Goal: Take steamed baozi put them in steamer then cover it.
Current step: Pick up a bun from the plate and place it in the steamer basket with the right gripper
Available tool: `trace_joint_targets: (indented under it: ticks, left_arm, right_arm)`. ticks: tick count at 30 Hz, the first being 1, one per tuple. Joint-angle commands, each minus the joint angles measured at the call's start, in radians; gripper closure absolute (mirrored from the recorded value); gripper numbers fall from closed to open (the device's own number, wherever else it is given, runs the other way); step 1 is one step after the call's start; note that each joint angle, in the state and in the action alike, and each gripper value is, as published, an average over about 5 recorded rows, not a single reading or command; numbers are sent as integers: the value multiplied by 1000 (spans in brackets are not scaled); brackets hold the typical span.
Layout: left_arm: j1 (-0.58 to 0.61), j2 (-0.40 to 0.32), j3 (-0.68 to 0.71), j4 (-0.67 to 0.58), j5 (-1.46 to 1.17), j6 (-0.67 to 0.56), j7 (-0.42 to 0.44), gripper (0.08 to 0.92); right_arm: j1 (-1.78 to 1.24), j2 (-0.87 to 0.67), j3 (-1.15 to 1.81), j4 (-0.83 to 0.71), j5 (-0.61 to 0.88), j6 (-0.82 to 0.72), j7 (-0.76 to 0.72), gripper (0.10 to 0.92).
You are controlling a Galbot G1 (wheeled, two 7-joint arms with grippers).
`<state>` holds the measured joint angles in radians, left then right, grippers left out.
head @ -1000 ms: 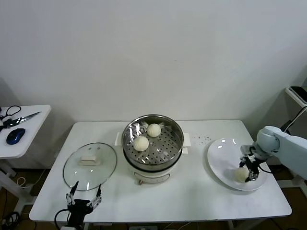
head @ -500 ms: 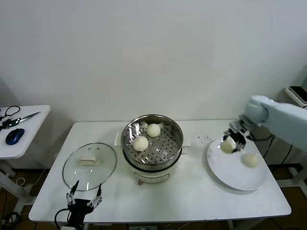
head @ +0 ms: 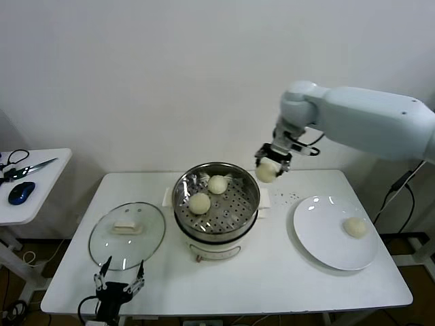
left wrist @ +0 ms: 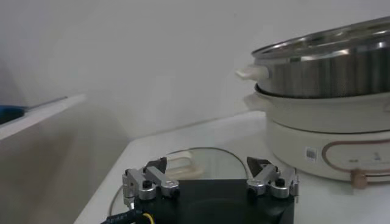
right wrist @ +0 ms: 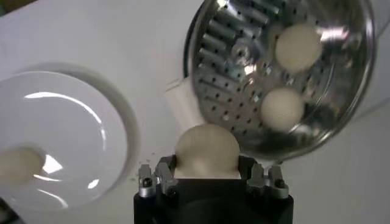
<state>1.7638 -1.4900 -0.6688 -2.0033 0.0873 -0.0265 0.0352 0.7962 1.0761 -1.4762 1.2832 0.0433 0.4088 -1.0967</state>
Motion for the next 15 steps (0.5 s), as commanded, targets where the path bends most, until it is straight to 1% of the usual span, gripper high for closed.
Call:
trace_joint_targets:
  ticks: [1, 10, 15]
  left_arm:
    - [3, -8, 1, -10, -3, 1, 0, 177]
    - [22, -1, -20, 0, -30, -9, -1, 177]
    - [24, -3, -23, 5, -39, -11, -2, 177]
  right_arm:
    - [-33, 251, 20, 31, -62, 93, 2, 364]
    - [-163, 279, 11, 36, -142, 95, 0, 362]
    - [-193, 280, 0, 44, -151, 96, -1, 356]
